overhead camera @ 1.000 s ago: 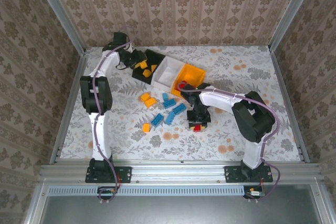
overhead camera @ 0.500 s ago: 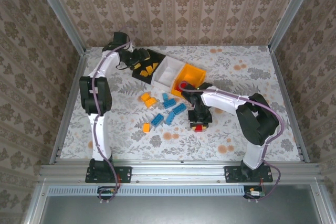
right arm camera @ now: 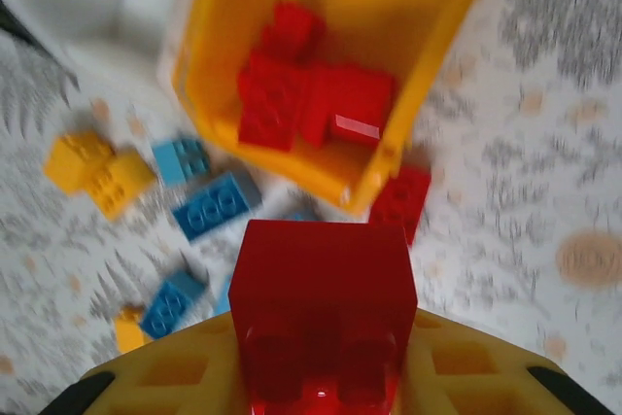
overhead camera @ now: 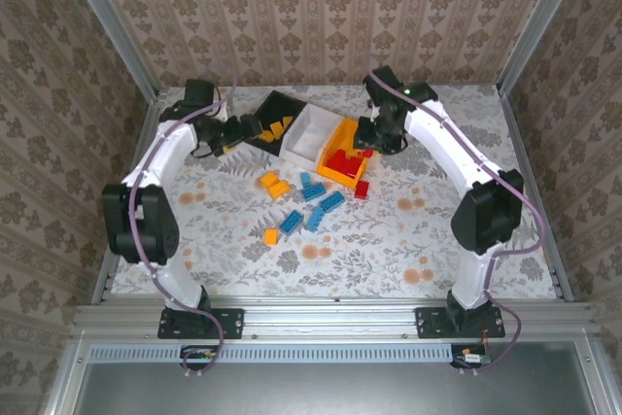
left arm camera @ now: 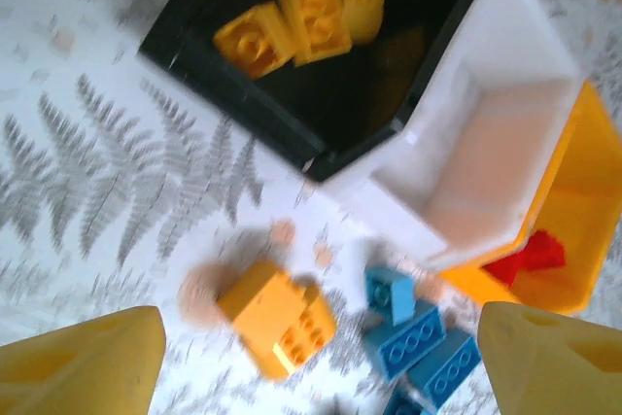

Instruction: Sort the legos into containers by color

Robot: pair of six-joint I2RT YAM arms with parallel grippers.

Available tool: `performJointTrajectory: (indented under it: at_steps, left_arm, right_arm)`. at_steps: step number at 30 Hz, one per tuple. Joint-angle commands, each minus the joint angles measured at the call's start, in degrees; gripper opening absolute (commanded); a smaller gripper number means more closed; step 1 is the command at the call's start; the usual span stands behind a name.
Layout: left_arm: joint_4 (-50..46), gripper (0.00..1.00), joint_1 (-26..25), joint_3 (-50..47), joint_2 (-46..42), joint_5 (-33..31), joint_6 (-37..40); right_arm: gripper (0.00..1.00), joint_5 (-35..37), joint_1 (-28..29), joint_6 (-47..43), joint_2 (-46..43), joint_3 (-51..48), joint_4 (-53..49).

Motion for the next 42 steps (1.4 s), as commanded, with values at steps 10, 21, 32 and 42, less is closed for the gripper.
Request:
performJointTrajectory:
  at_steps: [10,21,32,42]
  left_arm:
    - [-8.0,1.0,-6.6,-18.9,-14.2,-8.4,4.4]
    - [-6.3,1.0,-10.3,-23.7,-14.7,-8.4,1.4]
    - [-4.9,1.0,-10.7,-19.8,-8.7,-7.3,1.8]
    - [-9.7,0.98,-21.3,-7.6,-0.4,-11.3,9.7]
  right_arm:
    - [0.38,-3.7,-2.6,-6.0,28.2,28.8,-9.1]
    - [0.6,-3.0,-3.1,-8.2,27.0,29.6,-10.1]
    - [0.66,-1.3,-3.3,-7.6,-10.6,-26.2,23.7]
    - [0.67,-6.2,-1.0,-5.7,-10.4,-39.9,22.5]
